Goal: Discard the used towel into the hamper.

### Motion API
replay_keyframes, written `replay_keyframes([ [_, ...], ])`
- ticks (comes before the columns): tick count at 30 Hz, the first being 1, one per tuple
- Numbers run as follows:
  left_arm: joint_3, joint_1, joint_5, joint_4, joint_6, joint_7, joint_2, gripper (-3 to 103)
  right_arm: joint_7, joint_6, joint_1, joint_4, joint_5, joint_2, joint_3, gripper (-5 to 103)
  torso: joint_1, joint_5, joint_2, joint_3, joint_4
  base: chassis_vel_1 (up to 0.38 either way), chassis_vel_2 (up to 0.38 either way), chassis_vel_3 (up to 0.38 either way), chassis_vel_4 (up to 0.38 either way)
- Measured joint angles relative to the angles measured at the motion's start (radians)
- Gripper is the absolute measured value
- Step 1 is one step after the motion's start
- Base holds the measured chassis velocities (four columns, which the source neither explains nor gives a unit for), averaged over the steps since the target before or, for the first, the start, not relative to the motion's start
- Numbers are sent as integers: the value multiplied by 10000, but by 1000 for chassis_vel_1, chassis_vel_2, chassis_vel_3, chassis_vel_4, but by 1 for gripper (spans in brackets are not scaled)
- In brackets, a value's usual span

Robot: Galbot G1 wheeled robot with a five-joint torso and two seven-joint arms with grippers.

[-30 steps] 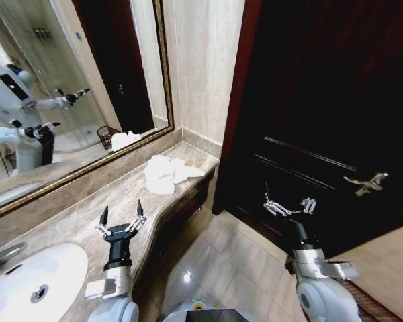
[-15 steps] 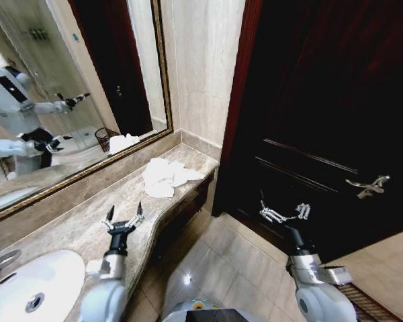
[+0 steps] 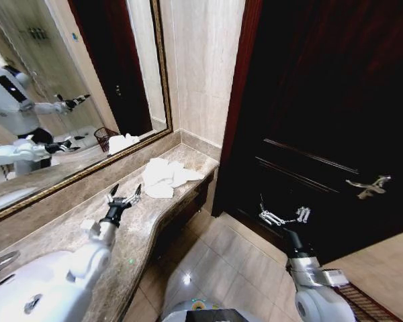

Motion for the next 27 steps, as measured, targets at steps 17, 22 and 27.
replay_keyframes([
  [17,3332,-4577,-1521,3697,492,1077,185,100,395,235,114,-798,-471,330,-143,100,1,6,-1,0,1,0,0,0,0],
  [22,4465,-5643,-1507,4877,499,1163,-167,100,349,341,93,-922,-523,399,-122,100,0,3,-1,0,2,0,0,0,0],
  [27,5562,-6809,-1394,6213,462,1280,-536,100,367,529,62,-1062,-515,440,0,100,1,6,-1,0,1,0,0,0,0],
])
